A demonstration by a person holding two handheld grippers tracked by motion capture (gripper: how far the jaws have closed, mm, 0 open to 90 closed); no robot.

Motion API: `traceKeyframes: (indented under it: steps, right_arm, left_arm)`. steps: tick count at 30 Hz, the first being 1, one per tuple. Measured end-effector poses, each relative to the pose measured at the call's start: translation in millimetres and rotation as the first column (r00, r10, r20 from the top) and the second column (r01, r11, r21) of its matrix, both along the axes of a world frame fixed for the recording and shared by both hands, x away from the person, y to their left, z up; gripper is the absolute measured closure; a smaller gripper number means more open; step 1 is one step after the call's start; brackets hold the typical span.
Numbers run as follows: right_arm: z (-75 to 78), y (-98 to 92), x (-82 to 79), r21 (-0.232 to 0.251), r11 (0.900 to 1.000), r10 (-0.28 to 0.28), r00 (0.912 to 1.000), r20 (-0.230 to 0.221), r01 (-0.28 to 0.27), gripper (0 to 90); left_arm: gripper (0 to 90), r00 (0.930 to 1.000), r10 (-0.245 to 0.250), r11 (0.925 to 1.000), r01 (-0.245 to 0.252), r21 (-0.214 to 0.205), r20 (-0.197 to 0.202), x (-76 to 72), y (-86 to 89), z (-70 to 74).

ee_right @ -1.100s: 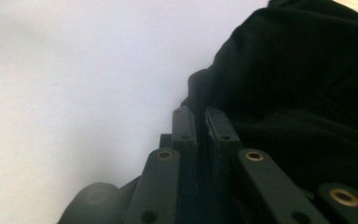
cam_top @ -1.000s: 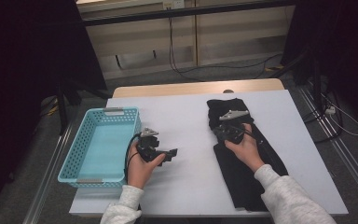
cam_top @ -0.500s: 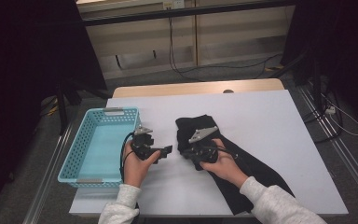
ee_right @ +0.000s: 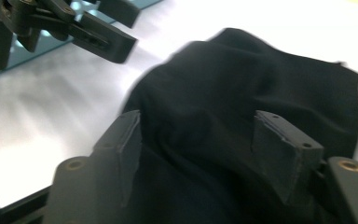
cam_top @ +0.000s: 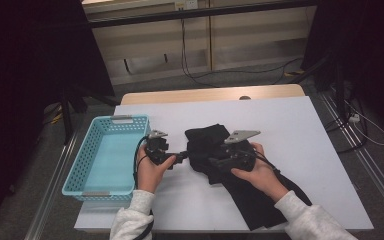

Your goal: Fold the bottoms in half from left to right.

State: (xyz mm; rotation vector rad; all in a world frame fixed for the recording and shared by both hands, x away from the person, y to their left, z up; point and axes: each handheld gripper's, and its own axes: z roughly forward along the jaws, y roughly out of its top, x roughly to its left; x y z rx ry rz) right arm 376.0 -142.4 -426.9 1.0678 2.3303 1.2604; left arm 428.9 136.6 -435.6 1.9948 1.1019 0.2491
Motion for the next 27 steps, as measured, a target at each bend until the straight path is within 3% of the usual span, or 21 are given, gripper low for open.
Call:
traceKeyframes:
  steps: [8,13,24,27]
  right_arm:
    - [-4.7,-51.9,-8.5,-0.034,0.9921,-0.122,0.9925,-0.011,0.121,25.1]
    - [-8.6,-84.3,-15.8,-0.051,0.9761,-0.213,0.977,-0.018,0.211,25.2]
    - [-14.2,-130.3,-40.9,-0.069,0.9481,-0.313,0.9491,-0.034,0.31,24.2]
    - [-15.3,-136.7,-48.2,-0.072,0.9466,-0.318,0.9472,-0.044,0.314,22.5]
  left_arm:
    - [11.8,0.9998,-0.017,0.9997,0.017,-0.02,-0.003,11.9,-9.8,1.3]
    - [11.8,0.9996,-0.028,0.9995,0.028,-0.018,-0.008,19.0,-19.0,-1.8]
    - [13.3,0.9993,-0.026,0.9996,0.026,0.008,-0.026,35.1,-31.5,-15.3]
    - [15.7,0.999,-0.03,0.9993,0.031,0.022,-0.034,39.0,-36.9,-20.6]
